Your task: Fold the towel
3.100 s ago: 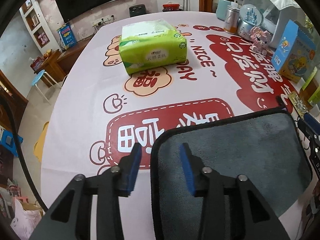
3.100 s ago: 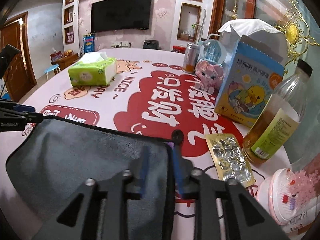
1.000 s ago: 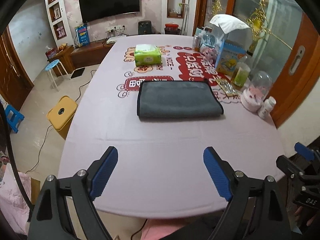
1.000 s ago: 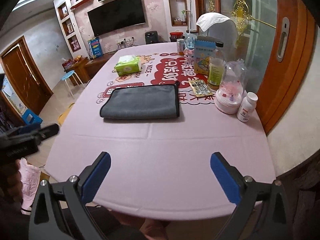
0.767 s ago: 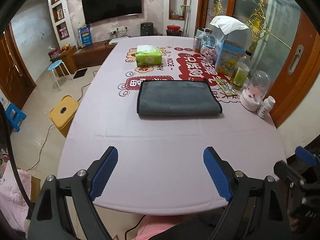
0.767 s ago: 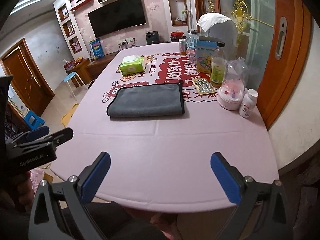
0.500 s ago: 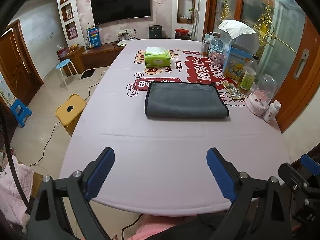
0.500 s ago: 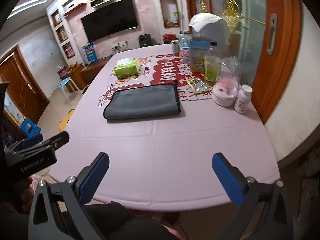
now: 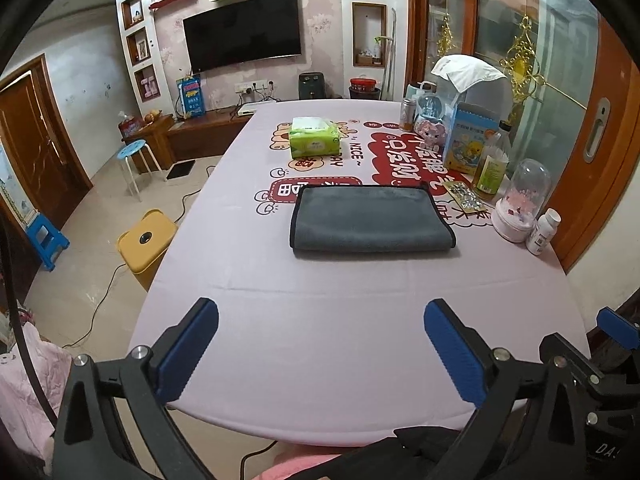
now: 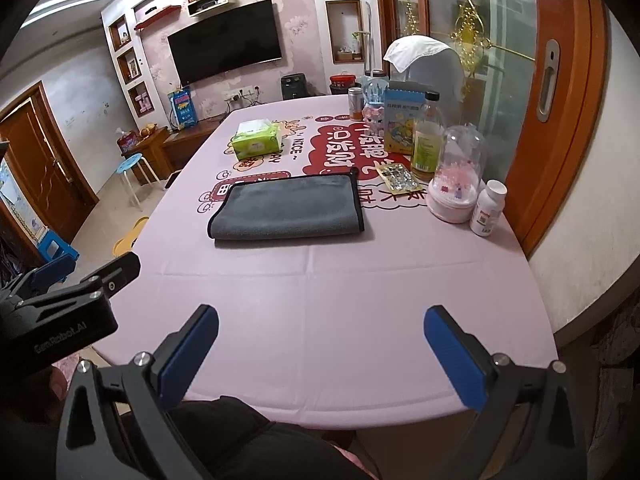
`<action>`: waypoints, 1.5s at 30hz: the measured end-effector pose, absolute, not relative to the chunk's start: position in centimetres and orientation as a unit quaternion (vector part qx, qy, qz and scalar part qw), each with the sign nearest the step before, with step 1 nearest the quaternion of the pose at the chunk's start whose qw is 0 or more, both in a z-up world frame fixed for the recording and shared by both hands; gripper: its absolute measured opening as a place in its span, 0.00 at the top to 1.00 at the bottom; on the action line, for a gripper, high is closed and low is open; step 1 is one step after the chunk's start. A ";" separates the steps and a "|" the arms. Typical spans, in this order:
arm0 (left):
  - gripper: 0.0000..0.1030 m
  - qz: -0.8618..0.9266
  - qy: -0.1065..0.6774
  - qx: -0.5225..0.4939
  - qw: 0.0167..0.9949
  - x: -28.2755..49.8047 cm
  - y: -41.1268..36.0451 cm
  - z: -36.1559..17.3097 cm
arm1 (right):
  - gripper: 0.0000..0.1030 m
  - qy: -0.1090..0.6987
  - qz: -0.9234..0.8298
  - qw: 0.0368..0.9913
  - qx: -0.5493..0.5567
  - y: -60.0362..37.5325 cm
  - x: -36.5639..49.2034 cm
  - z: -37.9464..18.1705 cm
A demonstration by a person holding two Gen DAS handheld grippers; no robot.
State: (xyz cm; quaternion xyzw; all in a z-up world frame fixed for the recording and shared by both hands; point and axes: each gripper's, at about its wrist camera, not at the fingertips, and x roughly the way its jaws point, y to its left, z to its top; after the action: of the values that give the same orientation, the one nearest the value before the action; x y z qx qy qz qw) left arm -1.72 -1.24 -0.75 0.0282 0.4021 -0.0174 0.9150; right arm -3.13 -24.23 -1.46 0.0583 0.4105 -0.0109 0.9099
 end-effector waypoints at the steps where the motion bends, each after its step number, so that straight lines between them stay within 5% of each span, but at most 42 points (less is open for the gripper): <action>1: 0.01 -0.018 0.403 0.030 0.915 -1.7 -1.3 -0.8 | 0.00 0.411 -0.011 0.910 0.059 -24.2 -3.1 -1.5; 45: 0.01 -0.019 0.412 0.052 0.909 -1.4 -2.0 -1.9 | 0.00 0.427 -0.004 0.903 0.058 -24.4 -2.7 -2.9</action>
State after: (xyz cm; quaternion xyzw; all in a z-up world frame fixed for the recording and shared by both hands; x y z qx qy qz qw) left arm -1.42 -1.97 -1.92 0.0518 0.4120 -0.0194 0.9095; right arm -2.68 -24.36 -2.92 0.0575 0.4265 -0.0041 0.9026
